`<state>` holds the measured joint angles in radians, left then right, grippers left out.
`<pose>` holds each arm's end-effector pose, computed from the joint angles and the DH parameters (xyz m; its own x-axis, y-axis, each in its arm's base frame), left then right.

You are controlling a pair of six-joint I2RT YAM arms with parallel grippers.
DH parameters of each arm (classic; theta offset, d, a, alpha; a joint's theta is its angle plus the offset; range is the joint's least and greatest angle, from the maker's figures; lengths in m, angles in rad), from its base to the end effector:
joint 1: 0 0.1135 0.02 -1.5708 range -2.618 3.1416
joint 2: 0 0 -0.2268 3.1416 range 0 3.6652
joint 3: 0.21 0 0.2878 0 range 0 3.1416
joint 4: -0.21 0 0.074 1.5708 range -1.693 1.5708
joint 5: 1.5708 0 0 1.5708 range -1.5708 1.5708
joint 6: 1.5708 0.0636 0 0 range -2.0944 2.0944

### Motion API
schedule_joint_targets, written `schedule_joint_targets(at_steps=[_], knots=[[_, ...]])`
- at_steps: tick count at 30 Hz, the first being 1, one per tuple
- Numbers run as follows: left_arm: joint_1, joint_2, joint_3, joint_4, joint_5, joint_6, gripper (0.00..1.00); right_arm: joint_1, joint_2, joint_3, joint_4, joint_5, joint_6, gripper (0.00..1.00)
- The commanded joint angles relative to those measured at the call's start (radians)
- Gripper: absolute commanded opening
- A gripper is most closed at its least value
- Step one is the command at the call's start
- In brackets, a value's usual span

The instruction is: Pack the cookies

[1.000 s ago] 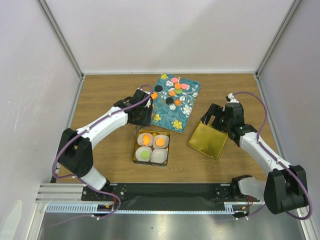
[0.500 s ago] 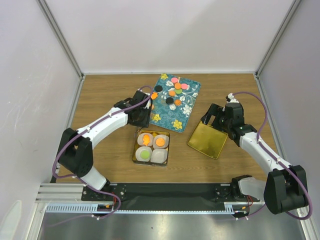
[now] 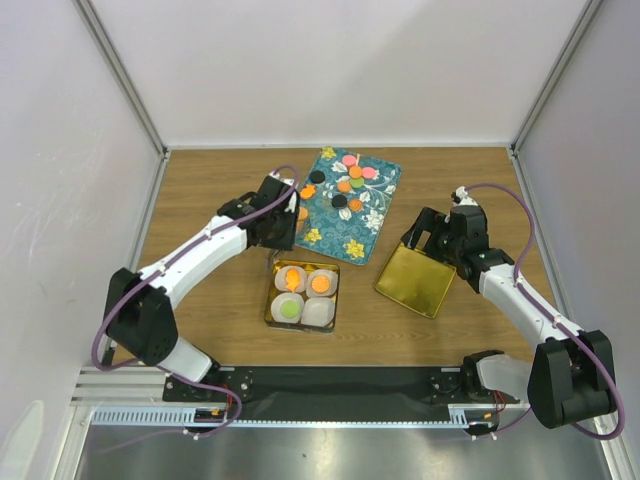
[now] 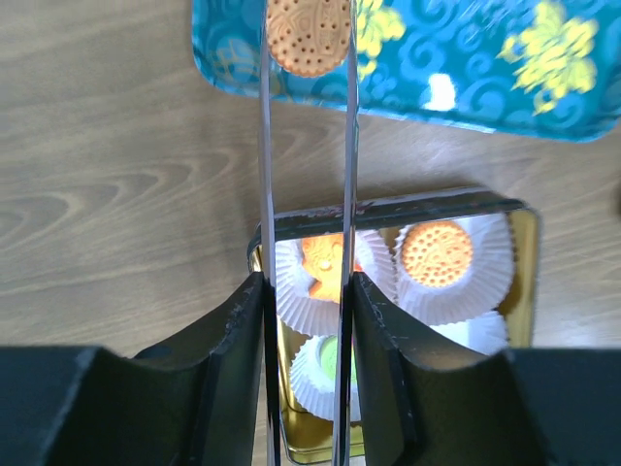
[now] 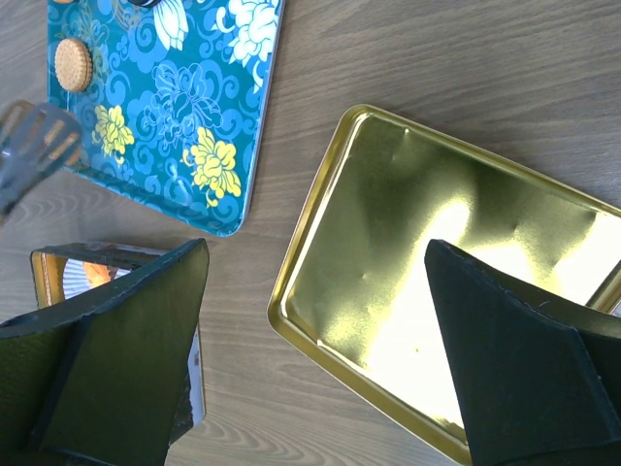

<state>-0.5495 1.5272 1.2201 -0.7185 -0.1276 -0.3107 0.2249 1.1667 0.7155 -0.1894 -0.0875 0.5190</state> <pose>0.3178 -0.1851 0.1950 -0.8354 0.1560 -0.5270 0.2167 0.9747 -0.0550 0.3111 0.0769 0.1712 -0.6500 0.3582 -0.6703 0.0368 0.8958 0.4430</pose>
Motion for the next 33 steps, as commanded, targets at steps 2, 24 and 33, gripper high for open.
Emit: schedule_joint_targets(at_steps=[2, 24, 33], knots=[[-0.006, -0.079, 0.078, -0.01, -0.004, 0.024, 0.37, -0.001, -0.002, 0.041, 0.016, 0.002, -0.014, 1.0], [-0.383, -0.519, -0.171, -0.222, -0.08, -0.116, 0.37, 0.002, -0.002, 0.044, 0.013, 0.008, -0.016, 1.0], [-0.546, -0.57, -0.264, -0.265, -0.087, -0.212, 0.38, 0.004, 0.002, 0.044, 0.019, 0.002, -0.013, 1.0]])
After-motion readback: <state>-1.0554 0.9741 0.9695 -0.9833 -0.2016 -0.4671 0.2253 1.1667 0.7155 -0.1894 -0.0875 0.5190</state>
